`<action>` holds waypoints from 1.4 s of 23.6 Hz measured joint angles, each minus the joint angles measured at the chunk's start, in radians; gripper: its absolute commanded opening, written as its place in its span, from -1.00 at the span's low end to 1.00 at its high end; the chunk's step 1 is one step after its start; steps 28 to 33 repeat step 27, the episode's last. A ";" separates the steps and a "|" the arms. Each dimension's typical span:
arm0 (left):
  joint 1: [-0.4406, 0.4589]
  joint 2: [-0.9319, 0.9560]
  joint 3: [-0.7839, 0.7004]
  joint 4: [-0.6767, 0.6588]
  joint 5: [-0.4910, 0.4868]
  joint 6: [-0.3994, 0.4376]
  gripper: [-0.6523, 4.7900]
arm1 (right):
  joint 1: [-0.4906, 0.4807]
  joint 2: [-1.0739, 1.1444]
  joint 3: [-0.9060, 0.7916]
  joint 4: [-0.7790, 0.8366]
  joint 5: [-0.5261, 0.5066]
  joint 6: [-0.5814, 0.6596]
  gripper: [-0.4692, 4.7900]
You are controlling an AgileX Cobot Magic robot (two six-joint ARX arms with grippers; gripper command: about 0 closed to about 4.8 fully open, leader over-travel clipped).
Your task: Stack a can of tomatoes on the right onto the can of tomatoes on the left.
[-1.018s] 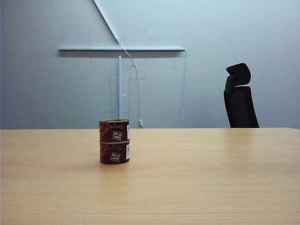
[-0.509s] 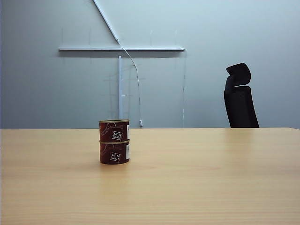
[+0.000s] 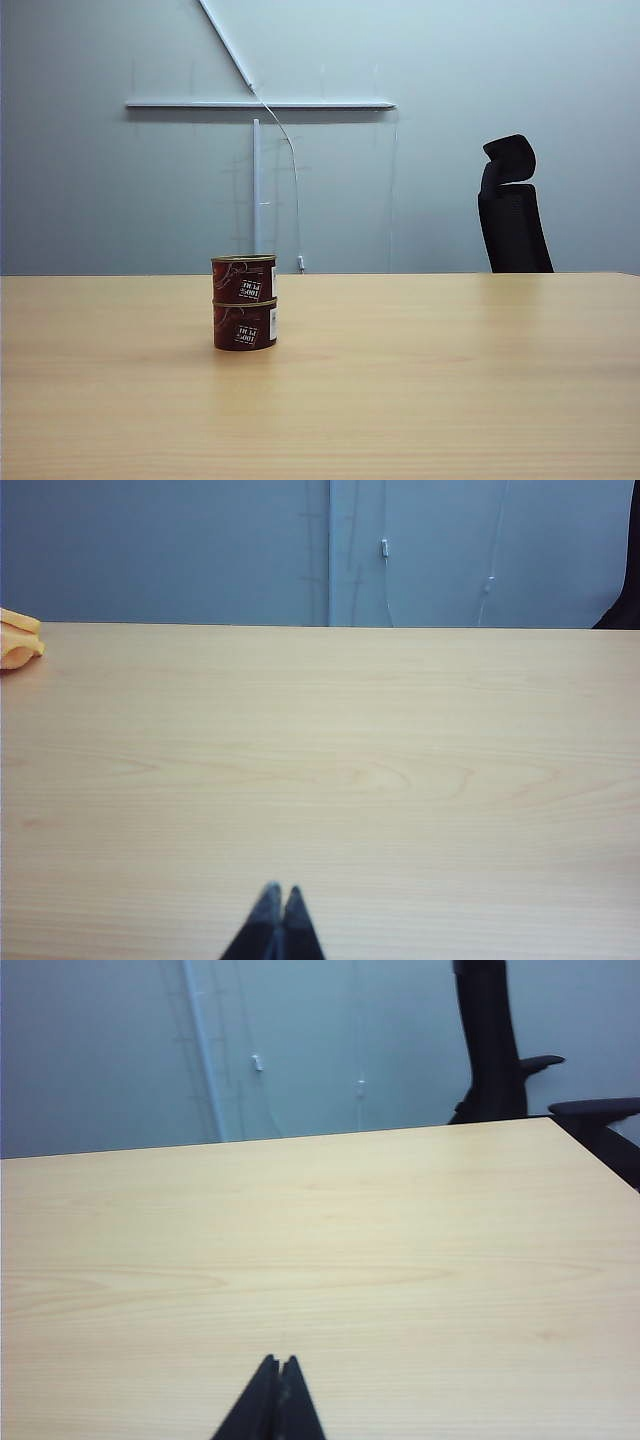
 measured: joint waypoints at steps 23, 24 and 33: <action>0.000 0.000 0.000 0.000 0.000 0.000 -0.77 | 0.015 0.000 0.000 -0.001 0.005 0.000 -0.85; 0.000 0.000 0.000 0.000 0.000 0.000 -0.77 | 0.015 0.000 0.000 -0.001 0.005 0.000 -0.85; 0.000 0.000 0.000 0.000 0.000 0.000 -0.77 | 0.015 0.000 0.000 -0.001 0.005 0.000 -0.85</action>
